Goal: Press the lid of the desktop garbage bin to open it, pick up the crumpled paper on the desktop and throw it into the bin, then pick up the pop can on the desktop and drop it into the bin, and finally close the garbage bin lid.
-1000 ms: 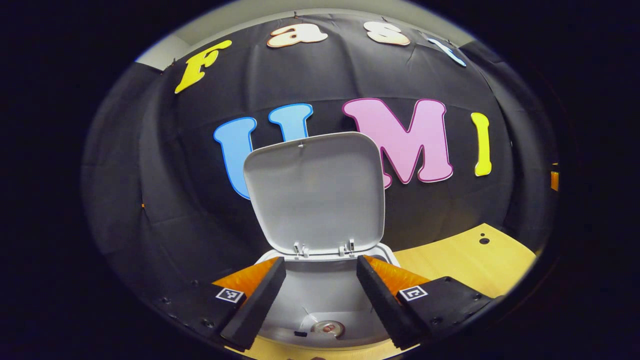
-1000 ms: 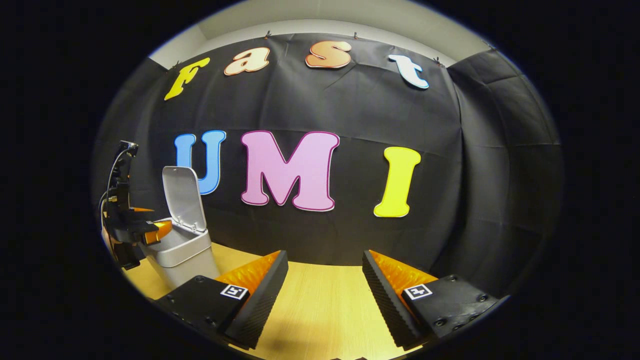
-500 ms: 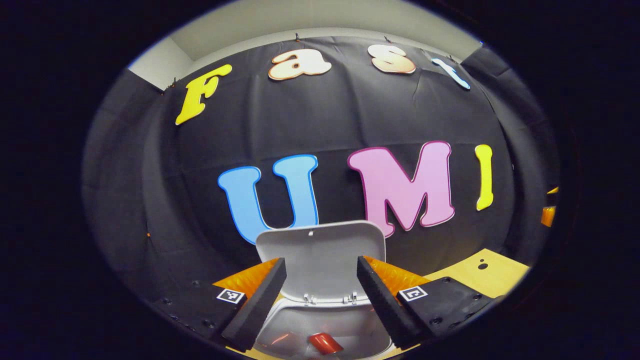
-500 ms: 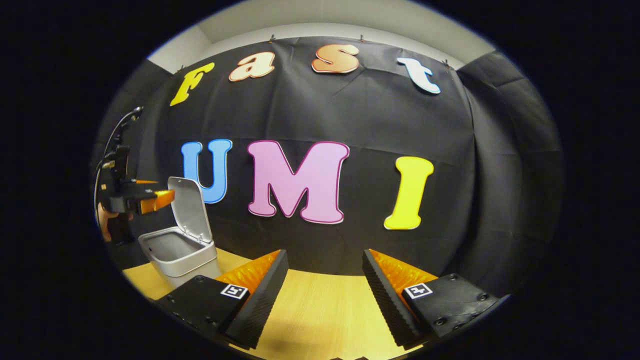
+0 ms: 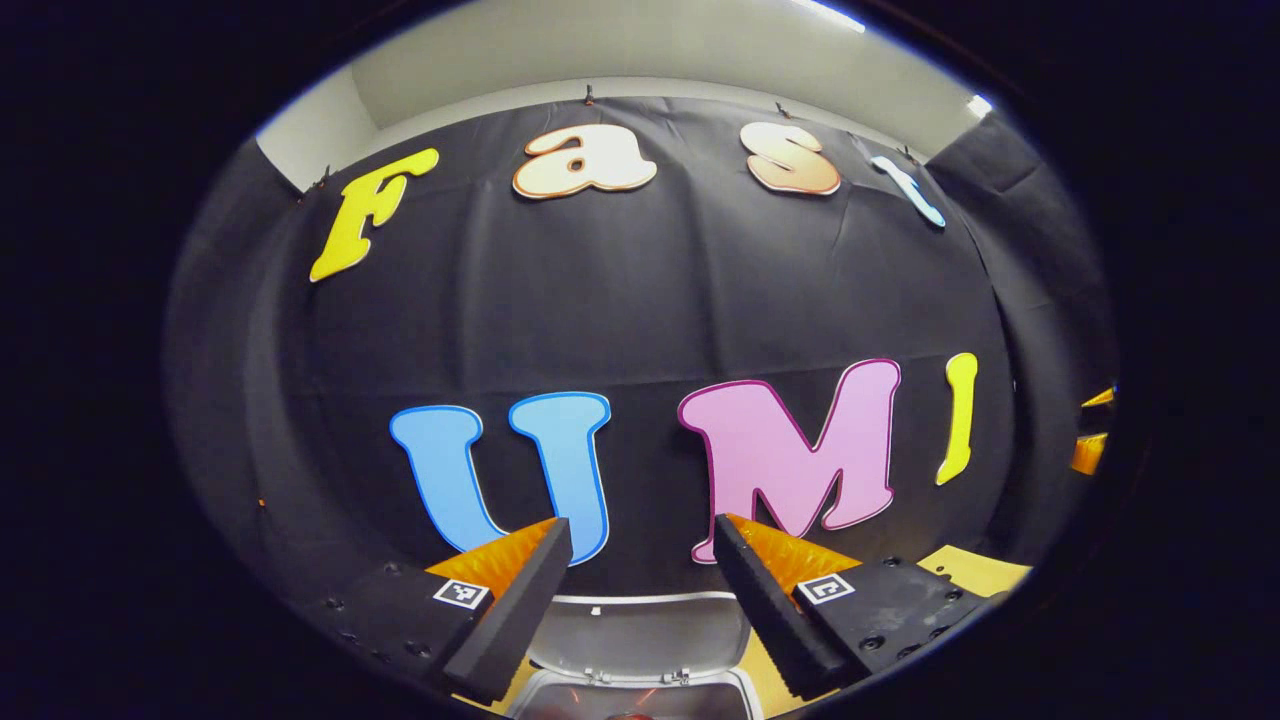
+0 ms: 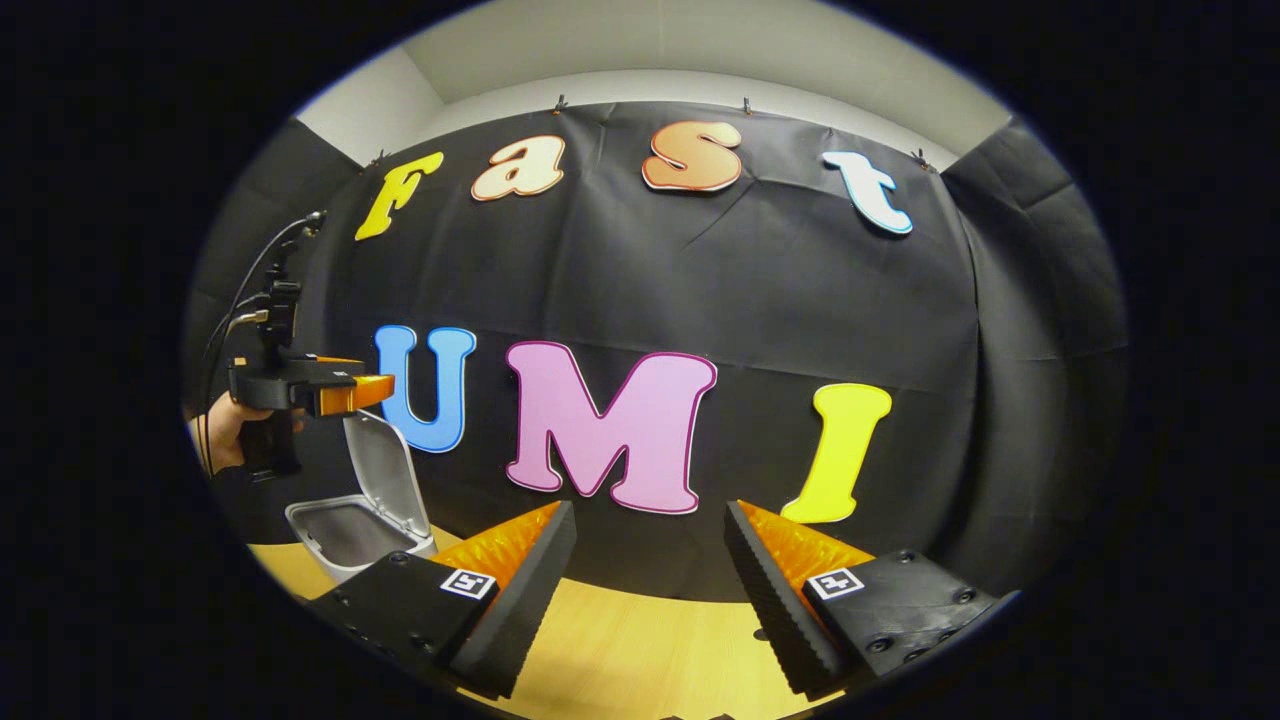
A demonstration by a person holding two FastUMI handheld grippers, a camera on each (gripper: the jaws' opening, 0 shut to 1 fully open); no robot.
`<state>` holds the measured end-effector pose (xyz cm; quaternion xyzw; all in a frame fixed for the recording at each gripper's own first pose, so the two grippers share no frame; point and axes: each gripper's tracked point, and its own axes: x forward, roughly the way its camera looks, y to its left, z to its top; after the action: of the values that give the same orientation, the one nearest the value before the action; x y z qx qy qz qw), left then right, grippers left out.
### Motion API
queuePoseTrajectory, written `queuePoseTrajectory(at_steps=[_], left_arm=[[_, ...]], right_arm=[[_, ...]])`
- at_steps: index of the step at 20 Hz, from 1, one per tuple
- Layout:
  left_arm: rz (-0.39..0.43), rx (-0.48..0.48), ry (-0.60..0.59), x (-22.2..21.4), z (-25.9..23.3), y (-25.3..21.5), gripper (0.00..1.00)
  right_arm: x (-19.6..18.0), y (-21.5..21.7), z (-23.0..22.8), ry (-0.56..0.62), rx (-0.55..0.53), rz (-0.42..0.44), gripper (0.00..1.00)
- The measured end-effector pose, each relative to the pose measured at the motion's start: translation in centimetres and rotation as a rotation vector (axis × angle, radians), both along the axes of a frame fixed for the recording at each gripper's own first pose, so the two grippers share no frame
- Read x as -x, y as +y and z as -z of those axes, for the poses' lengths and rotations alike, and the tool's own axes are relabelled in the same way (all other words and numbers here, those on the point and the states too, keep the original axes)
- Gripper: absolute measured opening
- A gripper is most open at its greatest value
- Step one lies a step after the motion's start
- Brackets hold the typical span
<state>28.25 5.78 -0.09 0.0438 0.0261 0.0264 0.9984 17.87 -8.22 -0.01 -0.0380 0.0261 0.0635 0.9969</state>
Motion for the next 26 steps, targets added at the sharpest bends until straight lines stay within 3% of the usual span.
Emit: queuePoseTrajectory(at_steps=[7, 11, 16, 26], left_arm=[[0.023, 0.018, 0.113, -3.1, 5.1, 1.6, 0.96], [0.034, 0.037, 0.163, -1.9, 5.8, 1.0, 0.99], [0.061, 0.002, 0.213, 1.8, 6.1, 0.7, 0.97], [0.012, 0.077, 0.307, 11.2, 12.7, 1.7, 0.97]], right_arm=[[0.7, -0.6, 1.6, 0.049, 0.011, 0.009, 0.97], [1.2, -1.6, 2.1, 0.058, 0.018, 0.029, 0.97], [2.2, -1.8, 2.3, 0.056, -0.01, 0.031, 0.97], [6.9, -1.6, 3.1, 0.073, -0.028, 0.064, 0.96]])
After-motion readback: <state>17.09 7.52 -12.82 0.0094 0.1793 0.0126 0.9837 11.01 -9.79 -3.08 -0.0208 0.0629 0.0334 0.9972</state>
